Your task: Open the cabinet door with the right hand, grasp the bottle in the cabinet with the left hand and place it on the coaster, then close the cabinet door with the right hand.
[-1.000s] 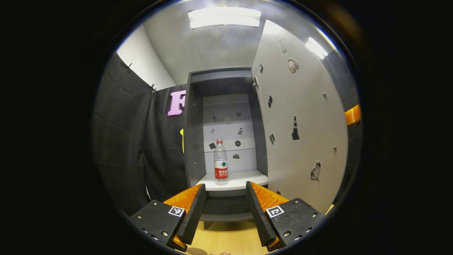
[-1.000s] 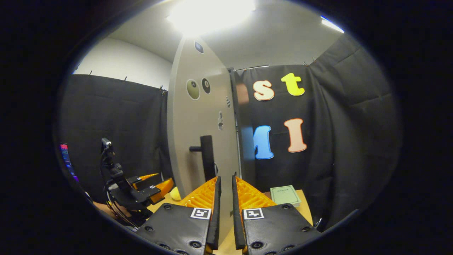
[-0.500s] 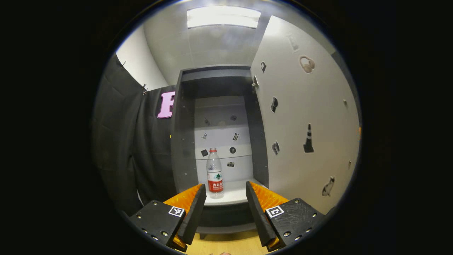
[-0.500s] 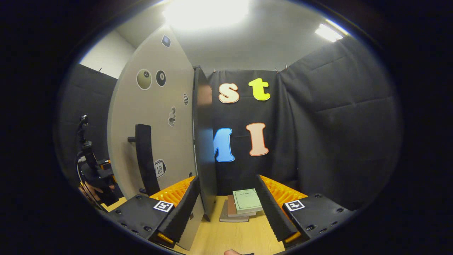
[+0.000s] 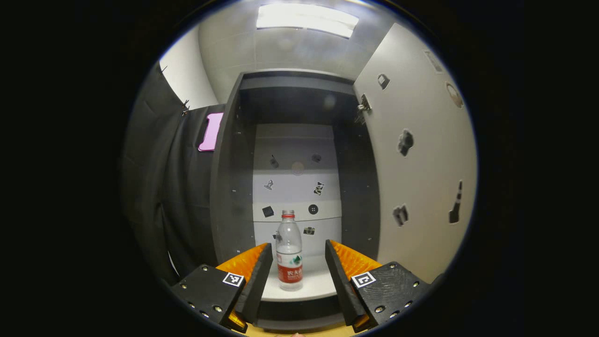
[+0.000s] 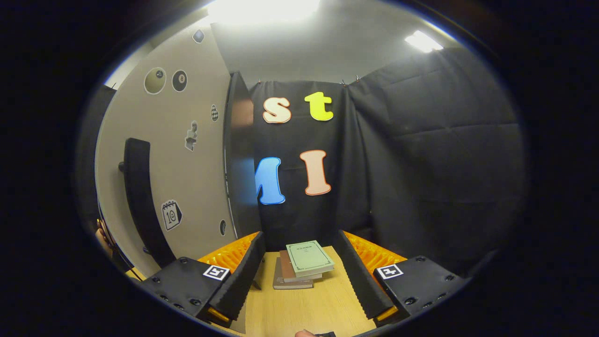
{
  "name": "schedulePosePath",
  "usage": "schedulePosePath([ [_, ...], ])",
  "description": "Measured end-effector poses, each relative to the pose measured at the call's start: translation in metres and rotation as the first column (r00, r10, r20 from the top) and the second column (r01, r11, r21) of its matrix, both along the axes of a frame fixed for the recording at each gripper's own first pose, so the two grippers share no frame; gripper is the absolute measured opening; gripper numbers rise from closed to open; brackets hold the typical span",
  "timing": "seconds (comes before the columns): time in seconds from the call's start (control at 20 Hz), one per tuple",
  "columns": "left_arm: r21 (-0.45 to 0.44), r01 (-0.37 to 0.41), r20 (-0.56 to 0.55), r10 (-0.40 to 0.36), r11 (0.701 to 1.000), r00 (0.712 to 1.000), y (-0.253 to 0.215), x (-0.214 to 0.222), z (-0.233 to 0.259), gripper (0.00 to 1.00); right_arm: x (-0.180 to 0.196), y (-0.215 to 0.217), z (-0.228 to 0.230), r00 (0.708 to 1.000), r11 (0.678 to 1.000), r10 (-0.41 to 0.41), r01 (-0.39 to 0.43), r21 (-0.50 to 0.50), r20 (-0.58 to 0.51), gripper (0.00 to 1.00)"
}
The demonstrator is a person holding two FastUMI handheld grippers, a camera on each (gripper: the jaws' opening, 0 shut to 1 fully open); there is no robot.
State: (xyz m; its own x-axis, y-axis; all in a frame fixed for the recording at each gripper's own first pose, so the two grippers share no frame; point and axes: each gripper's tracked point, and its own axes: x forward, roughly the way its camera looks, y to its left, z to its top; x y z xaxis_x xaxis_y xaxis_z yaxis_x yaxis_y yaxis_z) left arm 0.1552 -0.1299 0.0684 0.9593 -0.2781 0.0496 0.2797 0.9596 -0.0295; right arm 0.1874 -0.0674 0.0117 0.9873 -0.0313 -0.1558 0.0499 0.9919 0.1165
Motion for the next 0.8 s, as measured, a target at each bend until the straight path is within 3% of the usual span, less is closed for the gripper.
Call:
schedulePosePath([
  [0.8,0.019,0.037,-0.094,-0.035,0.999,0.995,-0.017,0.108,-0.061,0.65,0.025,-0.012,-0.02,0.981,0.984,-0.179,0.179,-0.011,-0.071,0.98],
])
